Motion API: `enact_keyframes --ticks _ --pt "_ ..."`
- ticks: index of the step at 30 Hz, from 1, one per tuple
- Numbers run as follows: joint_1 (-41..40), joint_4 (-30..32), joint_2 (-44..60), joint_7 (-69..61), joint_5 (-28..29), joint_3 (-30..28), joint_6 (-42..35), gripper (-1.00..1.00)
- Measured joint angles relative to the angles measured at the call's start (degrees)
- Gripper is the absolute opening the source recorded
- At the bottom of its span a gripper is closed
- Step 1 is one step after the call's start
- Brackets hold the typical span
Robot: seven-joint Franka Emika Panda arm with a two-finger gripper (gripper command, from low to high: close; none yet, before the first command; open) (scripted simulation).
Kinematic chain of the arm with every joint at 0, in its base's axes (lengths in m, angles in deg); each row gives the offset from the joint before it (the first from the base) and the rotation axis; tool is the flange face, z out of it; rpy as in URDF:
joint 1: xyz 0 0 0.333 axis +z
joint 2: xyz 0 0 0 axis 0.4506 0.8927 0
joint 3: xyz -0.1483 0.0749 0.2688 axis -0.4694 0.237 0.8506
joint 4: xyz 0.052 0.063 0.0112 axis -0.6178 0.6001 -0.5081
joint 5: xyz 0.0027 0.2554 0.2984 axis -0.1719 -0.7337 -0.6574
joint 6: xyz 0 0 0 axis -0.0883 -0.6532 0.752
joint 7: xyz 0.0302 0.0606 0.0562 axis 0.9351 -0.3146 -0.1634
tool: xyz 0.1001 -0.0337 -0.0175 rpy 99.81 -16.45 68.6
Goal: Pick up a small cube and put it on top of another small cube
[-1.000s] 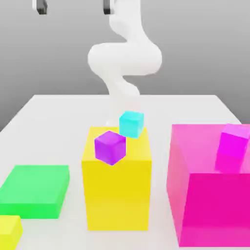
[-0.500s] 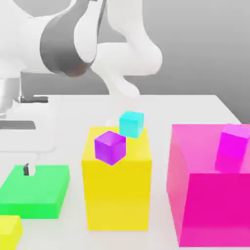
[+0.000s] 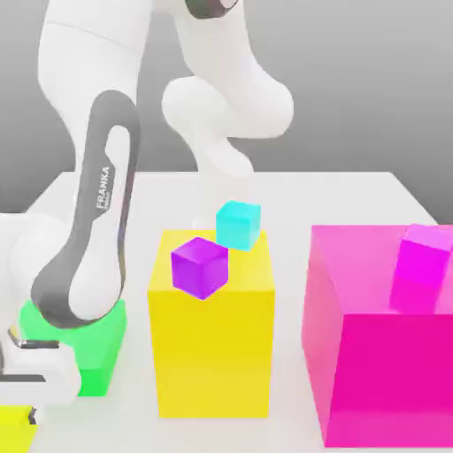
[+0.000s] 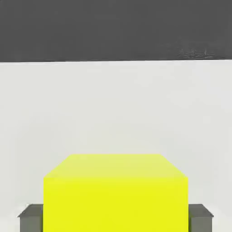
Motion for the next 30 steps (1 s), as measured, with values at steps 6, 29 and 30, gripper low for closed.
enact_keyframes --ticks 6,29,30 --pt "1.76 1.24 -5.37 1.99 2.81 -2.36 -4.06 -1.00" --pt "16.34 10.73 -52.41 48.31 18.97 8.95 -39.73 -1.00" --pt "16.37 11.87 -52.66 49.10 19.20 9.36 -38.82 -1.00"
